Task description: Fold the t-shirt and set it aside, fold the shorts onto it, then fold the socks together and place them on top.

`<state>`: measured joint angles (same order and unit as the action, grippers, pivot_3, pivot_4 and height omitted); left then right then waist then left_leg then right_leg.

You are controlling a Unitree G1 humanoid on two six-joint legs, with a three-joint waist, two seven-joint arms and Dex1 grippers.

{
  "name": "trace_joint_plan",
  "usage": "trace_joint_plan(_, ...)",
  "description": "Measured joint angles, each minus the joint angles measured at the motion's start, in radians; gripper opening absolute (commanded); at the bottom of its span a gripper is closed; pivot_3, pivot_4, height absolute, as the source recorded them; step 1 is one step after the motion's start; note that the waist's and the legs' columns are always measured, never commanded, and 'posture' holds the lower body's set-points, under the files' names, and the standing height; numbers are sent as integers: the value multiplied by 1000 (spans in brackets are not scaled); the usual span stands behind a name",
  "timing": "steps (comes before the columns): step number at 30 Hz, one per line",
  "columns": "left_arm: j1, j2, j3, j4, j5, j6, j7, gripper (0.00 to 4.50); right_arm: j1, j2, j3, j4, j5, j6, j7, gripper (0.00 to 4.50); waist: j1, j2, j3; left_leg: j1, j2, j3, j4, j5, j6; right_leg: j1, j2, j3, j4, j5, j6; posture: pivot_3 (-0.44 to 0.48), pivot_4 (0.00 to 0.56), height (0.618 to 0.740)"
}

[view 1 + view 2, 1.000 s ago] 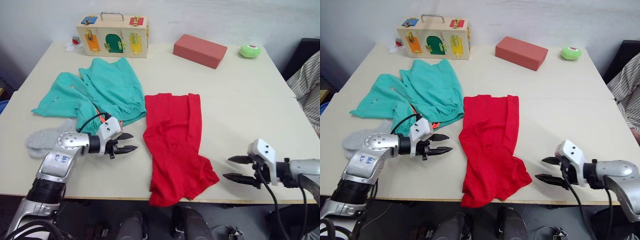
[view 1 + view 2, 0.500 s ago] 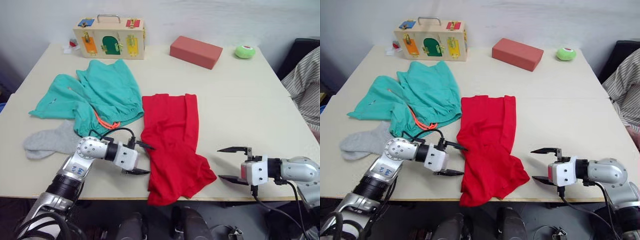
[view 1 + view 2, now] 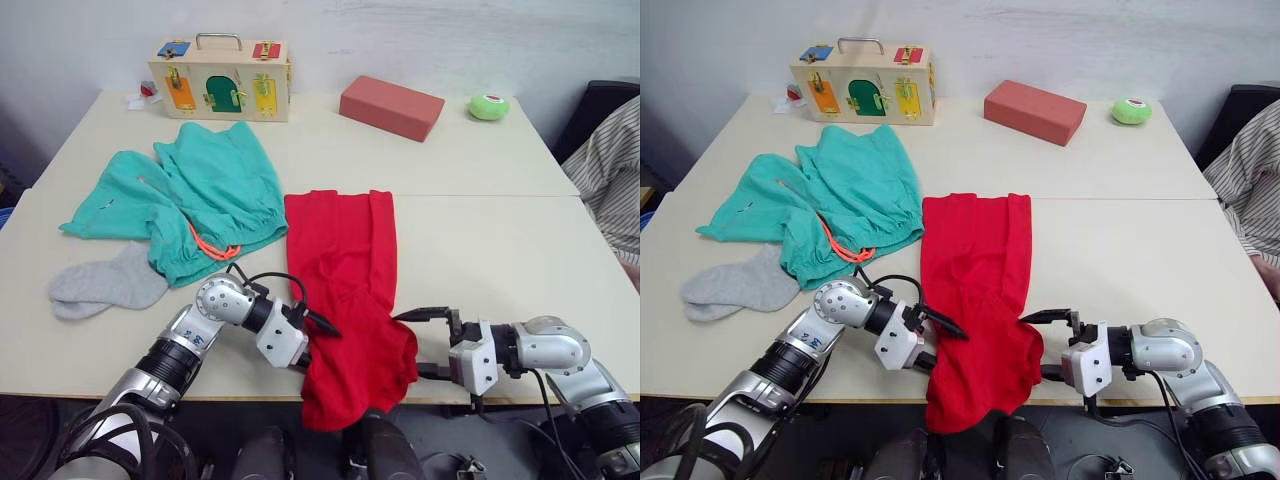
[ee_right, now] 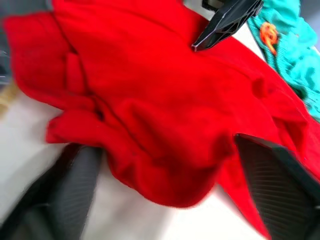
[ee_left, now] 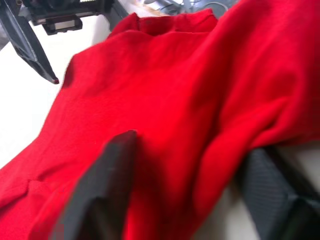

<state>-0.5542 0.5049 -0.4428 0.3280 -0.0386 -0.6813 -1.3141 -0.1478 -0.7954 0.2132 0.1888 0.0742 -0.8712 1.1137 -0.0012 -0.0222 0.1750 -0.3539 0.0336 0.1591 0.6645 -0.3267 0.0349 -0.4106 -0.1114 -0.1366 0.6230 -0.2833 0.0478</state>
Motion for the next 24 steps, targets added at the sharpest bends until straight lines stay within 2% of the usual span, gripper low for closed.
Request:
trace_joint_plan(4,24,-3,-10,-1,-20,-2,-19,494,49,-30,40,-54,46,22,26,1621,2,3,2,-1,0,0,1,0,1,0,0,0,0,0,0,0,150,740)
trace_joint_plan(6,44,4,-8,-10,-48,10,-33,0,81,-60,54,-92,71,49,44,965,2,5,3,-1,0,-1,1,-1,1,0,-1,0,0,0,0,0,150,740)
trace_joint_plan(8,73,17,-7,-38,-87,39,-50,0,110,-84,54,-137,102,90,52,241,2,5,3,-1,0,-1,1,-1,1,-1,-1,0,0,0,0,0,150,740)
trace_joint_plan(9,91,24,-6,-64,-112,61,-58,0,132,-104,53,-173,122,117,54,35,2,6,4,-2,0,-1,1,-1,1,-1,-1,0,0,0,0,0,150,740)
trace_joint_plan(13,148,61,14,-161,-178,139,-70,0,210,-158,23,-290,197,220,53,35,2,7,4,-2,0,-2,1,-1,1,-1,-1,-1,0,0,0,0,150,740)
trace_joint_plan(24,335,206,128,-456,-365,406,-49,0,507,-340,-204,-640,517,636,52,35,18,9,6,-2,0,-4,1,-5,6,0,-1,-1,-2,0,0,0,150,740)
